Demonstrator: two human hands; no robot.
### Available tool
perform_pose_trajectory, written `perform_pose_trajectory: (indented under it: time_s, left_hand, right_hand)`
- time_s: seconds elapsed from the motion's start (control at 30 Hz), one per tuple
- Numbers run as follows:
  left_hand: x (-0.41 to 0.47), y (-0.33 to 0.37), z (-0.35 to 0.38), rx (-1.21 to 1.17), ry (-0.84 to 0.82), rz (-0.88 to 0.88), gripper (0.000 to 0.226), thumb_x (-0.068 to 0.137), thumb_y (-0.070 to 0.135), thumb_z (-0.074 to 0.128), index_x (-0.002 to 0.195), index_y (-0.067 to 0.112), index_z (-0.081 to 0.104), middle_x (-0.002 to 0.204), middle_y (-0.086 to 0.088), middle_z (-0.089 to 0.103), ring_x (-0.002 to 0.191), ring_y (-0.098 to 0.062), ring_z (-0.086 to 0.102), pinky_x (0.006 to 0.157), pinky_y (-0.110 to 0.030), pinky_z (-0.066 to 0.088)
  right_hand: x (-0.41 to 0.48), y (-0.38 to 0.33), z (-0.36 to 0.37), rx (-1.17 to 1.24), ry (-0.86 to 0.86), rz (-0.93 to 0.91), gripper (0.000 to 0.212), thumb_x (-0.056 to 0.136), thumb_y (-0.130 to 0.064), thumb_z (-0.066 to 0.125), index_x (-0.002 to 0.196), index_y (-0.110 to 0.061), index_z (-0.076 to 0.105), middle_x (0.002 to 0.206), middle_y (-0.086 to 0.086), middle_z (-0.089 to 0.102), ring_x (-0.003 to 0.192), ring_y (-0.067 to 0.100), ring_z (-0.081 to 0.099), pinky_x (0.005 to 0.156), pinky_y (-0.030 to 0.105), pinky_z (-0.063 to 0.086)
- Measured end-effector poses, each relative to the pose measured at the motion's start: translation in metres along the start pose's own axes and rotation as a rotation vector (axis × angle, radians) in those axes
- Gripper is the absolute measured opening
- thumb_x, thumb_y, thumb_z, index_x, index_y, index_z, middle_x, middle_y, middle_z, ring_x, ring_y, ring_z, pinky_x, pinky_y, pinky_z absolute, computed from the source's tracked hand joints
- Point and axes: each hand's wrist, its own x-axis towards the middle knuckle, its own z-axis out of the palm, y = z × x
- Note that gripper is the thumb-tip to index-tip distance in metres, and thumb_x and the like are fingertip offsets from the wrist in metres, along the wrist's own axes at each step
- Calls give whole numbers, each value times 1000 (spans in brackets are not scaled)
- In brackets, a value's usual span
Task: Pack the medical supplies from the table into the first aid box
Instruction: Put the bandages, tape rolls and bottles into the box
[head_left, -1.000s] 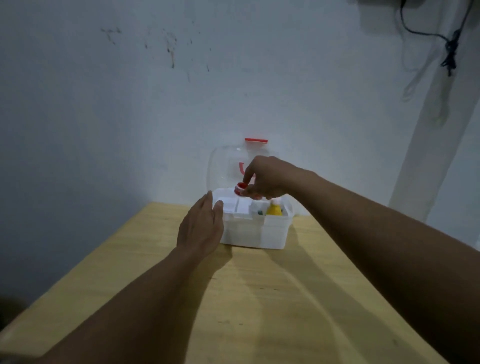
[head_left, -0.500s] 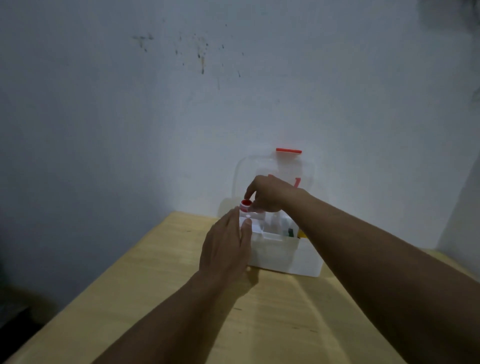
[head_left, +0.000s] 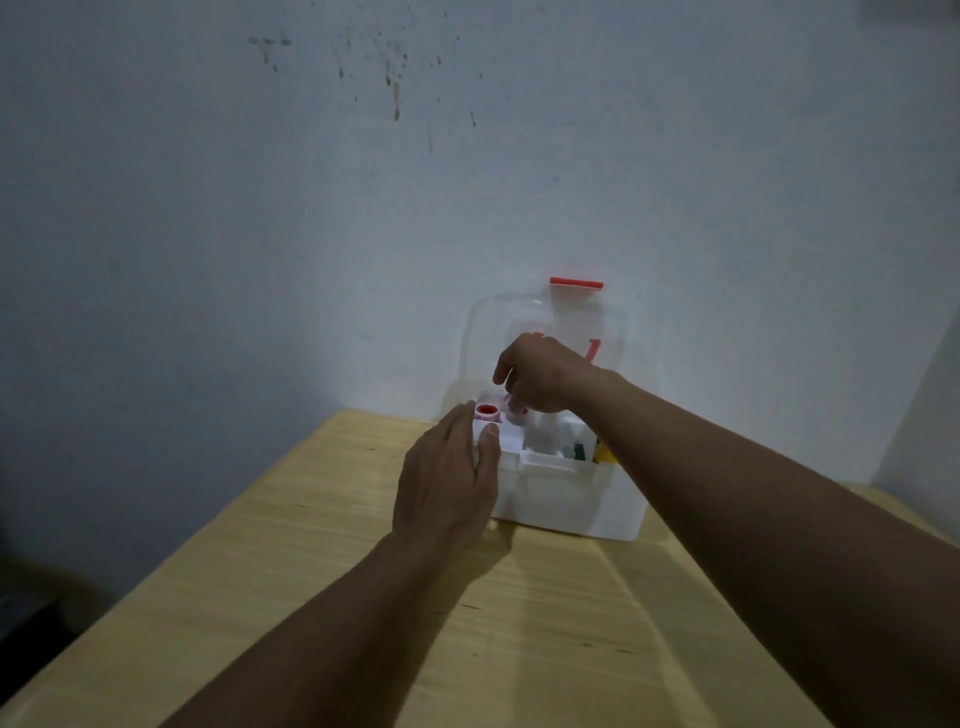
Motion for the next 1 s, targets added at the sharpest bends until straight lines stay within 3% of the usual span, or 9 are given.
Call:
perform_pose_trajectory:
  time_s: [0.17, 0.3, 0.37, 0.47, 0.57, 0.63, 0.77, 0.9, 1.0]
  left_hand:
    - [2, -3, 1, 27, -15, -14, 66, 91, 64, 18, 135, 26, 49, 131, 4, 62, 113, -13, 59, 96, -40, 53]
    - [5, 3, -4, 46, -28, -29, 62, 93, 55, 22, 139, 23, 49, 140, 1, 56, 124, -17, 54, 105, -43, 46]
    - [13, 11, -9, 27, -12, -47, 51, 99, 45, 29, 141, 23, 48, 143, 0, 52, 129, -20, 50, 108, -44, 42]
    - [44, 28, -16, -2, 9, -63, 43, 102, 36, 33, 141, 23, 46, 147, -1, 49, 133, -22, 46, 111, -44, 39]
    - [85, 36, -15, 37, -23, -8, 46, 101, 30, 34, 145, 20, 40, 151, -5, 43, 137, -25, 41, 113, -42, 34]
    - [109, 38, -13, 87, -55, 34, 50, 99, 26, 36, 148, 19, 35, 154, -6, 37, 139, -26, 37, 114, -42, 32]
    - [137, 37, -7, 168, -117, 54, 59, 95, 22, 38, 152, 21, 22, 159, -9, 25, 142, -32, 31, 114, -47, 30]
    - [144, 35, 0, 63, -194, 16, 66, 95, 26, 38, 154, 25, 10, 160, -8, 25, 143, -32, 31, 114, -51, 31]
    - [139, 43, -3, -11, -96, -24, 58, 99, 40, 36, 153, 29, 17, 156, -10, 34, 139, -33, 38, 111, -53, 35]
  right_hand:
    - [-4, -1, 4, -1, 46, -35, 49, 83, 3, 70, 130, -8, 61, 131, 12, 60, 110, 25, 63, 84, 26, 51]
    - [-11, -1, -12, -20, 123, -29, 40, 85, 1, 61, 124, -9, 65, 127, 9, 63, 111, 26, 62, 92, 30, 50]
    - [-14, 1, -26, -53, 232, -22, 38, 84, -3, 58, 120, -11, 67, 123, 9, 66, 110, 27, 63, 95, 39, 52]
    - [-20, 9, -50, -108, 467, 24, 34, 83, -8, 54, 113, -10, 68, 114, 11, 69, 100, 28, 64, 84, 38, 54]
    - [-28, 21, -68, -132, 595, 124, 35, 84, -11, 49, 116, -5, 60, 117, 16, 59, 107, 35, 56, 84, 41, 49]
    - [-32, 30, -74, -134, 582, 228, 43, 87, -15, 48, 129, -4, 50, 129, 19, 50, 119, 38, 47, 92, 46, 45]
    - [-32, 55, -77, -23, 359, 329, 56, 98, -29, 45, 146, -5, 31, 146, 20, 41, 133, 40, 41, 104, 47, 39]
    - [-37, 67, -80, 23, 387, 277, 48, 99, -25, 43, 140, 0, 40, 139, 23, 49, 126, 39, 48, 100, 42, 41]
    - [-43, 67, -86, 29, 445, 270, 43, 100, -27, 42, 133, 0, 50, 134, 23, 51, 122, 40, 51, 96, 42, 44]
